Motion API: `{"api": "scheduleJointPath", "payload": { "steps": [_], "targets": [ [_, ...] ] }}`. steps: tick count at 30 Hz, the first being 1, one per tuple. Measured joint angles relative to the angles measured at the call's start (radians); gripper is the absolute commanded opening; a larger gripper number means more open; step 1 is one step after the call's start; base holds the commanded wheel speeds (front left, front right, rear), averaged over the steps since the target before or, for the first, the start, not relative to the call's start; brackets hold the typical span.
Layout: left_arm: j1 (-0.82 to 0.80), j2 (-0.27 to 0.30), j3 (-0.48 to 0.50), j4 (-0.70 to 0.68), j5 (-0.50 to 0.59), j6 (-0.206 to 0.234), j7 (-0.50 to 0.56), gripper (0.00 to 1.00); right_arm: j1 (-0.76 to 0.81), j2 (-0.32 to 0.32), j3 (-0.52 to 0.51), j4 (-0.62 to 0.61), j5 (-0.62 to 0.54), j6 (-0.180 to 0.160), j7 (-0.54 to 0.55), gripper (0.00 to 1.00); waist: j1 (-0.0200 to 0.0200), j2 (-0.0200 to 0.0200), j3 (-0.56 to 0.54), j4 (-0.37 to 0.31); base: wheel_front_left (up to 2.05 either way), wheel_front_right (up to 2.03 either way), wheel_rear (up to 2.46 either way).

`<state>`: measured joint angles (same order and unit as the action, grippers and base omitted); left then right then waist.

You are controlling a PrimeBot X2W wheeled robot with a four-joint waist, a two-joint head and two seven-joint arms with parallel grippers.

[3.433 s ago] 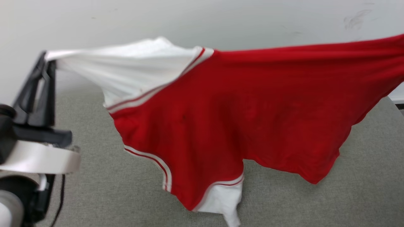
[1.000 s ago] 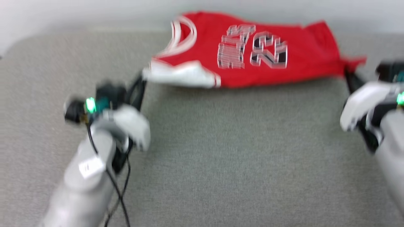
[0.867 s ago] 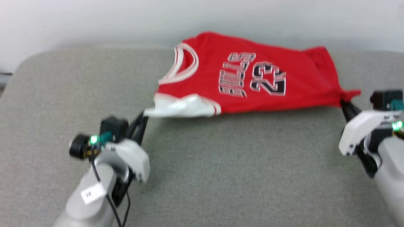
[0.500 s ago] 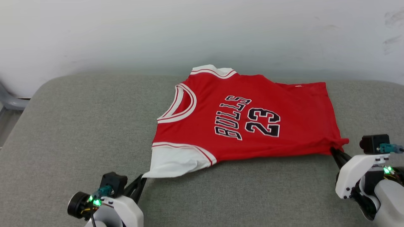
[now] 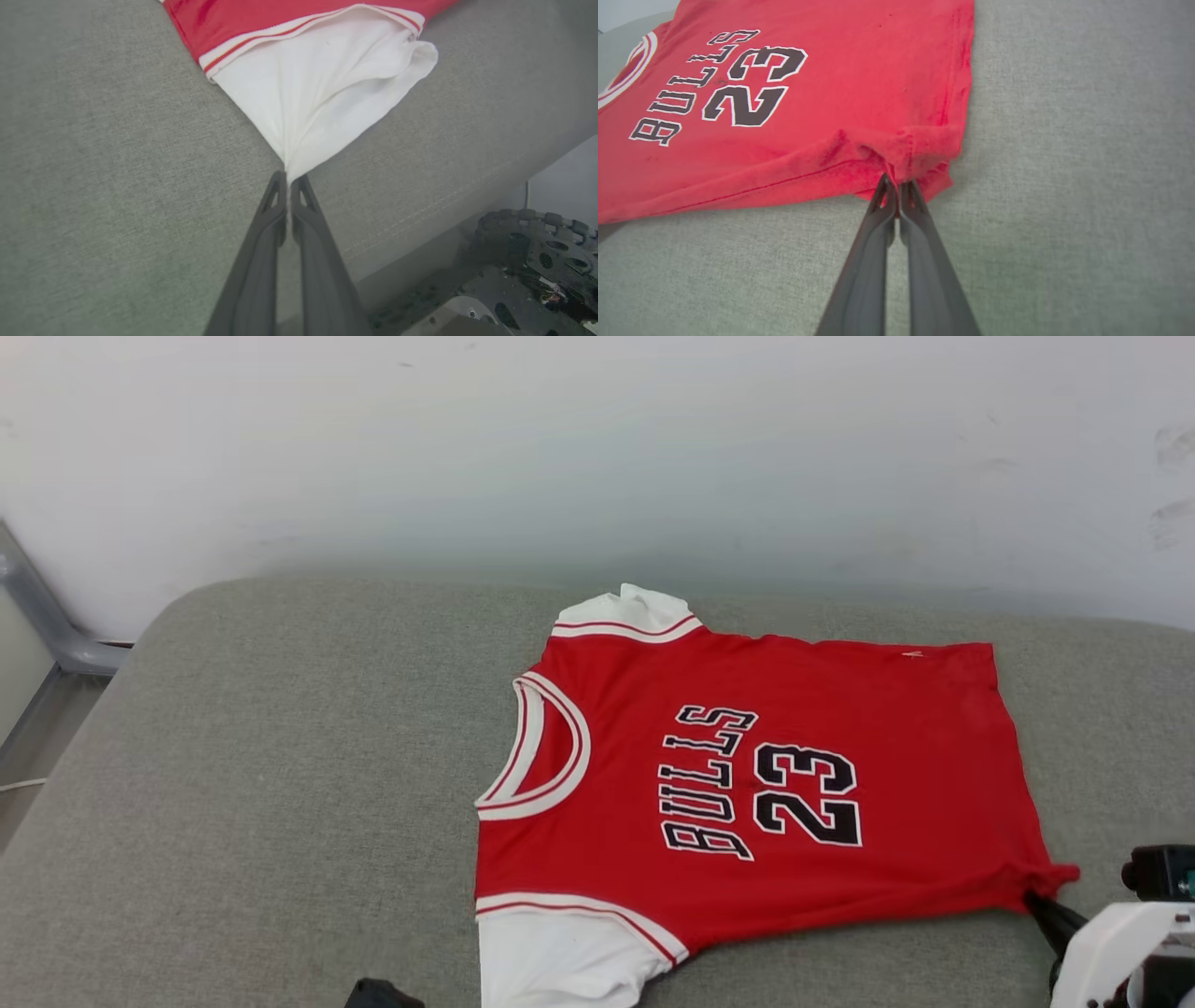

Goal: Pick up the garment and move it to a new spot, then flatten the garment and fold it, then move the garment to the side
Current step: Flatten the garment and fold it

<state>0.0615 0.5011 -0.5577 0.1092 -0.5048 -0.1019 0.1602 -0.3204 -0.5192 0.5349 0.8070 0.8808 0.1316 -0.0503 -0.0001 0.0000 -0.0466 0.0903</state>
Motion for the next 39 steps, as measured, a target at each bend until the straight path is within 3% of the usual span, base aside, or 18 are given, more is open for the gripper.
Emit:
{"api": "scheduleJointPath", "payload": {
  "steps": [12, 19, 29, 39],
  "targets": [
    [0.142, 0.131, -0.037, -0.217, -0.117, -0.013, 0.163, 0.0, 0.255, -0.124, -0.012, -0.22, 0.131, 0.0, 0.141, 0.0, 0.0, 0.0, -0.037, 0.0, 0.0, 0.0, 0.0],
    [0.18, 0.165, -0.024, -0.295, -0.143, -0.002, 0.165, 0.0, 0.384, -0.171, -0.092, -0.358, 0.139, 0.0, 0.131, 0.0, 0.0001, 0.0, -0.043, -0.012, 0.0, 0.0, 0.0],
    [0.094, 0.156, 0.058, -0.341, -0.09, 0.049, 0.066, 0.0, 0.439, -0.151, -0.241, -0.493, 0.059, 0.0, 0.115, 0.0, 0.0001, 0.0, -0.023, -0.033, 0.0, 0.0, 0.0],
    [-0.156, 0.126, 0.029, -0.216, -0.049, 0.007, 0.123, 0.0, 0.351, -0.067, -0.344, -0.553, -0.064, 0.0, 0.238, 0.0, 0.0002, 0.0, 0.062, -0.06, 0.0, 0.0, 0.0]
  ]
}}
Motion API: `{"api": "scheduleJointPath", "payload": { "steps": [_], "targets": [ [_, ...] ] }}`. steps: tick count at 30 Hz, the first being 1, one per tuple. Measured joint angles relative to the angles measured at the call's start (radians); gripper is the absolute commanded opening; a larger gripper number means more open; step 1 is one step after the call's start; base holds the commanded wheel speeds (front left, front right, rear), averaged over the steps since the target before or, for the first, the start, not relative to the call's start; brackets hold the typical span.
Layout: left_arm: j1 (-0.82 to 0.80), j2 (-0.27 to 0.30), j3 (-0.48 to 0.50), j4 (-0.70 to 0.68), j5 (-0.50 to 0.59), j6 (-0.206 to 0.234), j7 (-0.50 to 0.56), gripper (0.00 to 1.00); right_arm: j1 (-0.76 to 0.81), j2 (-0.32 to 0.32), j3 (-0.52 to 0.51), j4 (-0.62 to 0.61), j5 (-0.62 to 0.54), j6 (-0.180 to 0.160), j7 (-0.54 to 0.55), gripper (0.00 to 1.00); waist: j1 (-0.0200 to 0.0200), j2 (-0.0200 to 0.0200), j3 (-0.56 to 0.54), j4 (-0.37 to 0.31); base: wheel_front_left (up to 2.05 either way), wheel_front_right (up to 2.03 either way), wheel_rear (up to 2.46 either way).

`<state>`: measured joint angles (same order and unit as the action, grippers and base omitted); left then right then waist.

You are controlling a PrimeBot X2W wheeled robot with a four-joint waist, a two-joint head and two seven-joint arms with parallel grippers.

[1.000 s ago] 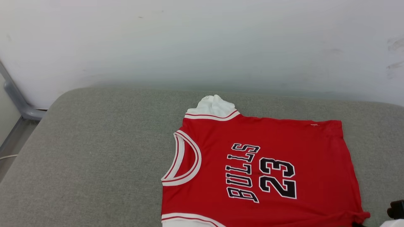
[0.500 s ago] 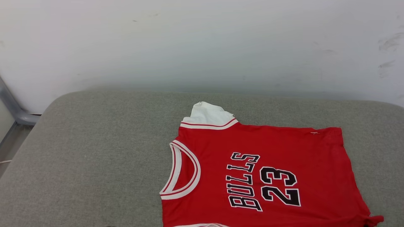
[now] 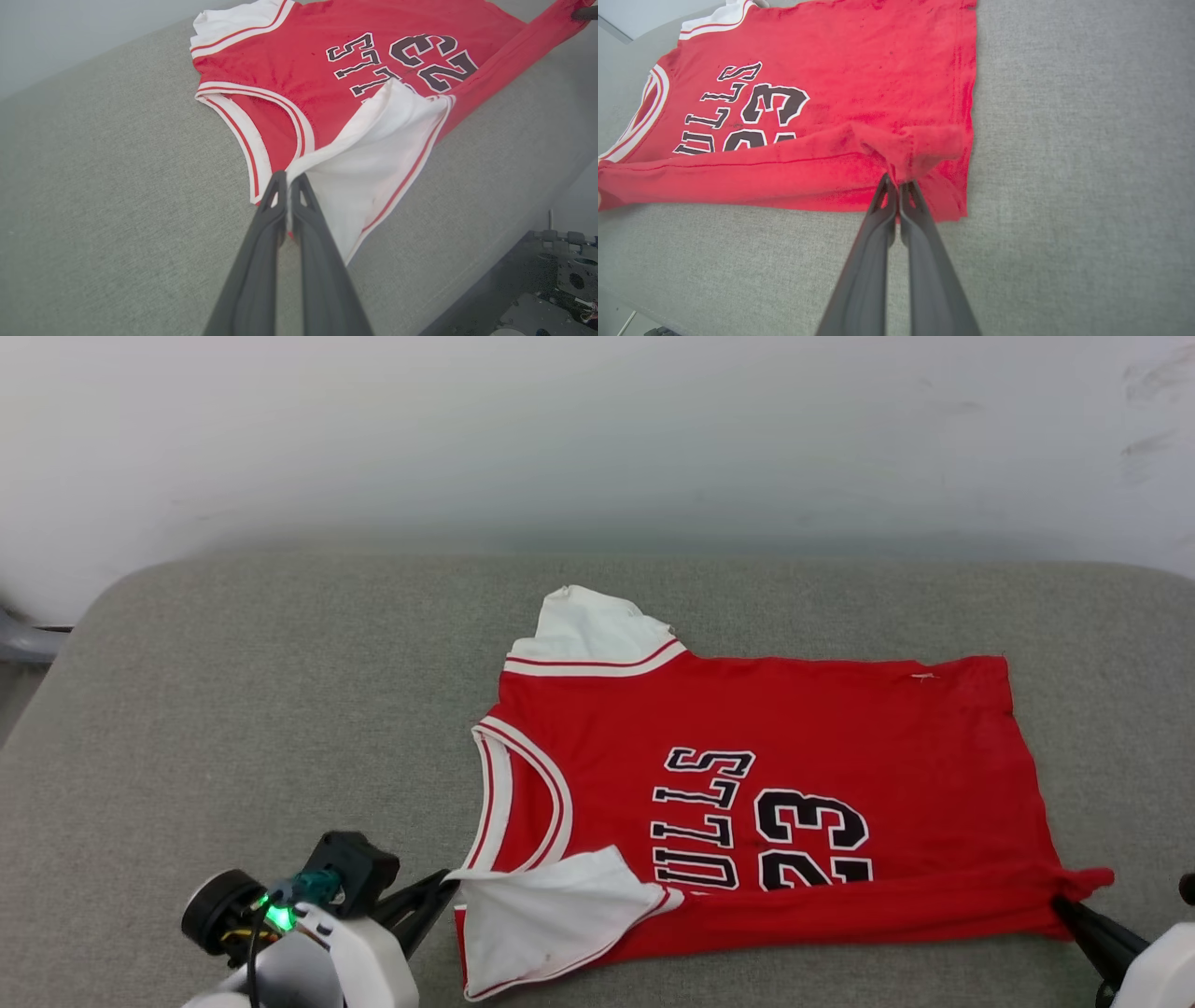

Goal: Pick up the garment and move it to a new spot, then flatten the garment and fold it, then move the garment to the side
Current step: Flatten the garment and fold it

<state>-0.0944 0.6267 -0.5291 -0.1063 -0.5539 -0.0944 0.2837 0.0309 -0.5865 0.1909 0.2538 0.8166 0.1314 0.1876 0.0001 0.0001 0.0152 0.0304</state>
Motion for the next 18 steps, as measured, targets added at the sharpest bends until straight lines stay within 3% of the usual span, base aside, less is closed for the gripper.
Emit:
{"api": "scheduleJointPath", "payload": {
  "steps": [10, 18],
  "targets": [
    [-0.214, -0.042, -0.06, 0.172, 0.024, -0.027, 0.01, 0.0, -0.127, 0.06, -0.044, 0.026, -0.111, 0.0, 0.084, 0.0, 0.0002, 0.0, 0.114, -0.022, 0.0, 0.0, 0.0],
    [-0.318, -0.078, -0.117, 0.322, 0.03, -0.033, -0.041, 0.0, -0.171, 0.086, -0.04, 0.054, -0.15, 0.0, 0.131, 0.0, 0.0001, 0.0, 0.15, -0.032, 0.0, 0.0, 0.0]
  ]
}}
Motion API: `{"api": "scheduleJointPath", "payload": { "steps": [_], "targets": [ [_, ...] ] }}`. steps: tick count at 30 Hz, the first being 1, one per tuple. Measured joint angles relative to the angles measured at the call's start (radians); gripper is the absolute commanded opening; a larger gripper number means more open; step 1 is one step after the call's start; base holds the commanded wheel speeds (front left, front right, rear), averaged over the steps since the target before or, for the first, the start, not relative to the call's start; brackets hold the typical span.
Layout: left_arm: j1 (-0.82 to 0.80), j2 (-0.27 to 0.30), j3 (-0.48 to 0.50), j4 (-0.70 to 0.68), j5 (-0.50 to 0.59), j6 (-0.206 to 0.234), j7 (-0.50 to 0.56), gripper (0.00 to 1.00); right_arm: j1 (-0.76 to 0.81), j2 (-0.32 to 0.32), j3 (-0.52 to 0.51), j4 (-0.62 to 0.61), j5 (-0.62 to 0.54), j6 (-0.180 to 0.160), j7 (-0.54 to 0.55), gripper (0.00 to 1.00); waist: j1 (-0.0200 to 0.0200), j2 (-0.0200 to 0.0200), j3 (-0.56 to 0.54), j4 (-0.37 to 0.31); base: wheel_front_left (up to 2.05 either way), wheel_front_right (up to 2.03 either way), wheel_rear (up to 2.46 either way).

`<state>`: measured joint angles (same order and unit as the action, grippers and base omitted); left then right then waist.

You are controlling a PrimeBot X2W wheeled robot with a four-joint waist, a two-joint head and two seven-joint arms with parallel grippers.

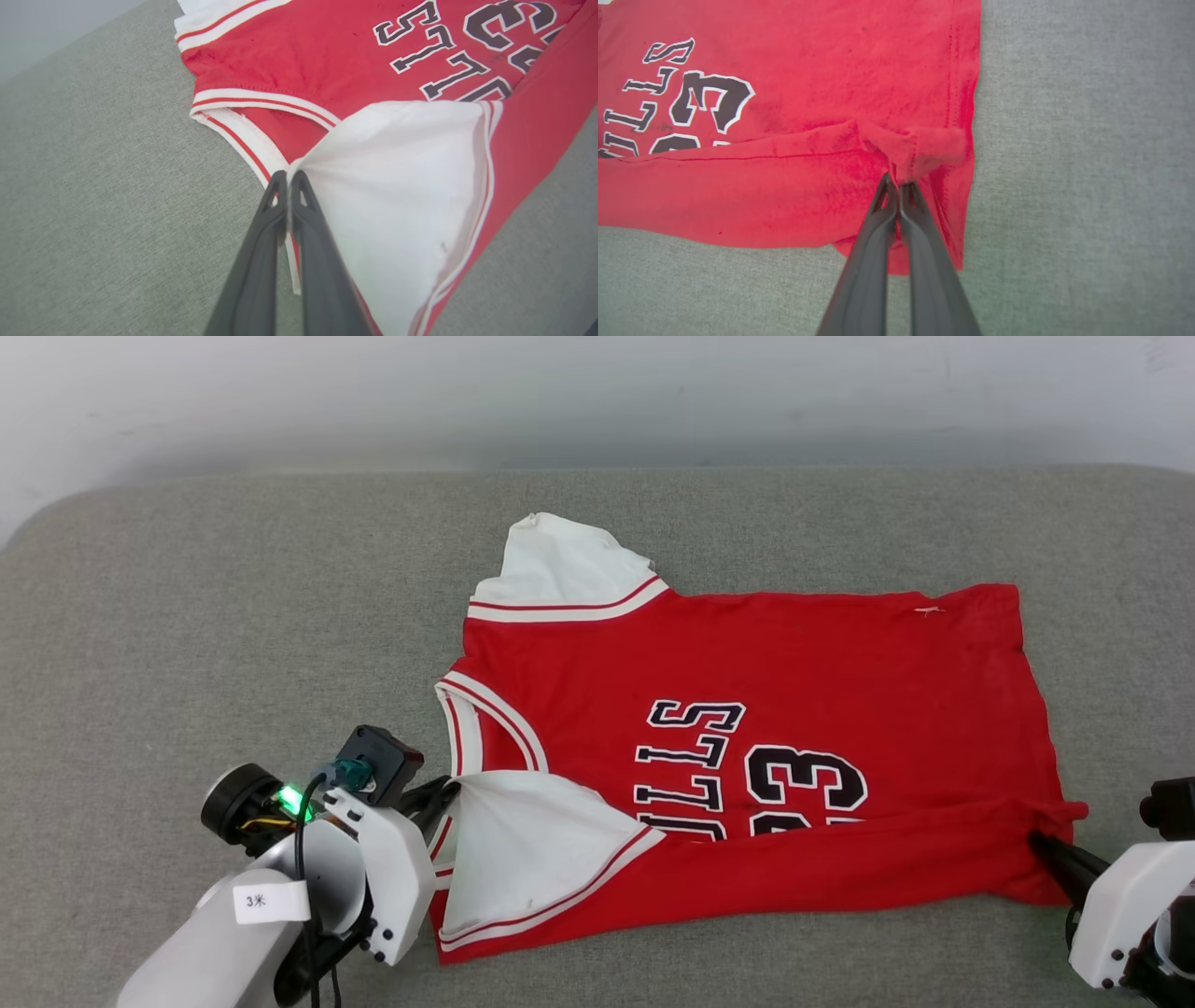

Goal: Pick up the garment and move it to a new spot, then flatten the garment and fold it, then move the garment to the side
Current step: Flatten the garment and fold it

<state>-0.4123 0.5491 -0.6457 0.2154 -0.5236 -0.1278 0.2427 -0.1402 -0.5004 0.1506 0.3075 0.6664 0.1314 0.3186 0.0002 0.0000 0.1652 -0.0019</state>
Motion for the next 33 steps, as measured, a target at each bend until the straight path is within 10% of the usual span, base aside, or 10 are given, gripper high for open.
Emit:
{"api": "scheduleJointPath", "payload": {
  "steps": [8, 9, 10, 11, 21, 33],
  "targets": [
    [-0.071, -0.046, -0.044, 0.156, 0.001, 0.0, -0.055, 0.04, -0.034, 0.025, 0.002, 0.045, -0.026, 0.0, 0.017, 0.0, 0.0, 0.0, 0.018, 0.001, 0.0, 0.0, 0.0],
    [-0.074, -0.053, -0.051, 0.173, 0.001, 0.0, -0.064, 0.44, -0.037, 0.03, 0.002, 0.049, -0.028, 0.0, 0.017, 0.0, 0.0, 0.0, 0.017, 0.001, 0.0, 0.0, 0.0],
    [-0.078, -0.06, -0.057, 0.189, 0.002, -0.001, -0.075, 1.0, -0.041, 0.034, -0.002, 0.054, -0.034, 0.0, 0.015, 0.45, -0.0001, 0.0, 0.016, 0.002, 0.0, 0.0, 0.0],
    [-0.084, -0.067, -0.057, 0.204, 0.002, -0.001, -0.089, 1.0, -0.045, 0.036, -0.003, 0.059, -0.034, 0.0, 0.017, 1.0, -0.0001, 0.0, 0.014, 0.003, 0.0, 0.0, 0.0],
    [-0.042, -0.141, 0.038, 0.241, -0.109, 0.06, -0.205, 1.0, -0.024, 0.011, -0.001, 0.003, -0.066, 0.0, 0.072, 1.0, -0.0002, 0.0, -0.06, 0.011, 0.0, 0.0, 0.0],
    [0.241, -0.117, 0.087, -0.058, -0.22, 0.233, -0.123, 1.0, 0.181, 0.045, -0.171, -0.24, -0.194, 0.0, 0.299, 1.0, -0.0004, 0.0, -0.153, 0.03, 0.0, 0.0, 0.0]
  ]
}}
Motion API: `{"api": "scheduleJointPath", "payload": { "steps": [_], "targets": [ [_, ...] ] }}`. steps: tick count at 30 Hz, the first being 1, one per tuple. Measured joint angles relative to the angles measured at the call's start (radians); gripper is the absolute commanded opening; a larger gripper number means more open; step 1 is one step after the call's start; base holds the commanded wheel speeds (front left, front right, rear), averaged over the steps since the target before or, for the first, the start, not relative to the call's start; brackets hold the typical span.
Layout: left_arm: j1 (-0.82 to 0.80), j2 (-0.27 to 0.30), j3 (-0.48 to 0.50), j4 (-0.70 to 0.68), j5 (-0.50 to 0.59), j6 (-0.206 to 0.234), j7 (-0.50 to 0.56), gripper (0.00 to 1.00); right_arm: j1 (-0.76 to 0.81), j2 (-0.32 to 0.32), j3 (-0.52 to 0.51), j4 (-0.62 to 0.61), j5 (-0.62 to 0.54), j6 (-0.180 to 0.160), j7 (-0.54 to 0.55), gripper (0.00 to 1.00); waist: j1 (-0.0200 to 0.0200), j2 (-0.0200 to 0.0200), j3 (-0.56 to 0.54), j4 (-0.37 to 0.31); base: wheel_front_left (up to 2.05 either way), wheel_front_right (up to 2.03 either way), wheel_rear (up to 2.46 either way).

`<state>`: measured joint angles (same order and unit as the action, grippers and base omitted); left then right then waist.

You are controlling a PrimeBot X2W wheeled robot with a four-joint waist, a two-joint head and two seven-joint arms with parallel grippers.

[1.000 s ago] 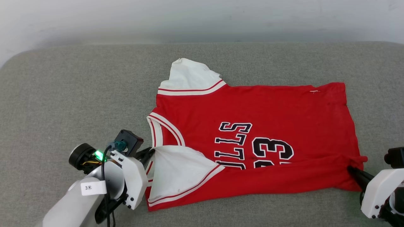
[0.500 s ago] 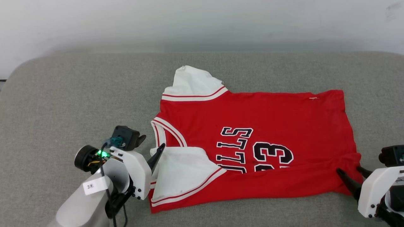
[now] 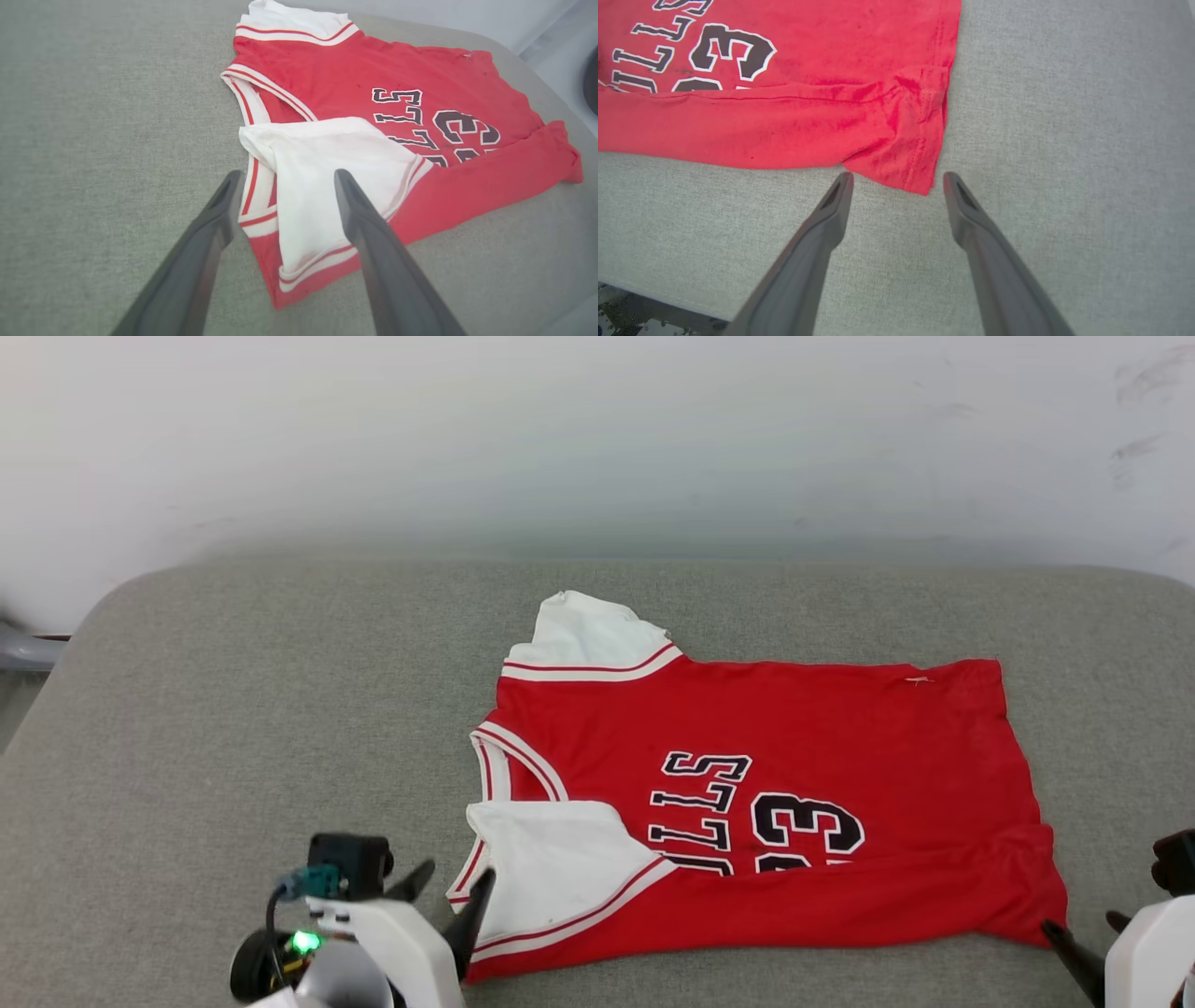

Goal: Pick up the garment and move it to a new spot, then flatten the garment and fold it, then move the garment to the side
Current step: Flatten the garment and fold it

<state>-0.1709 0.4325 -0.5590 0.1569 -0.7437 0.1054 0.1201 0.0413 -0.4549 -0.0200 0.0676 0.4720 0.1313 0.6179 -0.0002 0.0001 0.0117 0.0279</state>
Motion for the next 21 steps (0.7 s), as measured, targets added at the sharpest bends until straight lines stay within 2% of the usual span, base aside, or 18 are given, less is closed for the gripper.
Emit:
{"api": "scheduleJointPath", "payload": {
  "steps": [7, 12, 17, 21],
  "targets": [
    [0.11, 0.049, -0.04, -0.146, 0.001, 0.117, 0.15, 1.0, 0.091, 0.066, -0.078, -0.161, -0.07, 0.0, 0.135, 1.0, 0.0, 0.0, 0.007, -0.003, 0.0, 0.0, 0.0],
    [0.115, 0.069, -0.066, -0.181, 0.031, 0.162, 0.21, 1.0, 0.109, 0.1, -0.111, -0.241, -0.089, 0.0, 0.18, 1.0, 0.0001, 0.0, 0.033, -0.012, 0.0, 0.0, 0.0],
    [0.082, 0.067, -0.071, -0.145, 0.067, 0.202, 0.225, 1.0, 0.108, 0.111, -0.122, -0.279, -0.097, 0.0, 0.189, 1.0, 0.0001, 0.0, 0.064, -0.022, 0.0, 0.0, 0.0],
    [0.056, 0.047, -0.073, -0.096, 0.072, 0.207, 0.224, 1.0, 0.104, 0.113, -0.122, -0.292, -0.098, 0.0, 0.19, 1.0, 0.0002, 0.0, 0.091, -0.033, 0.0, 0.0, 0.0]
  ]
}}
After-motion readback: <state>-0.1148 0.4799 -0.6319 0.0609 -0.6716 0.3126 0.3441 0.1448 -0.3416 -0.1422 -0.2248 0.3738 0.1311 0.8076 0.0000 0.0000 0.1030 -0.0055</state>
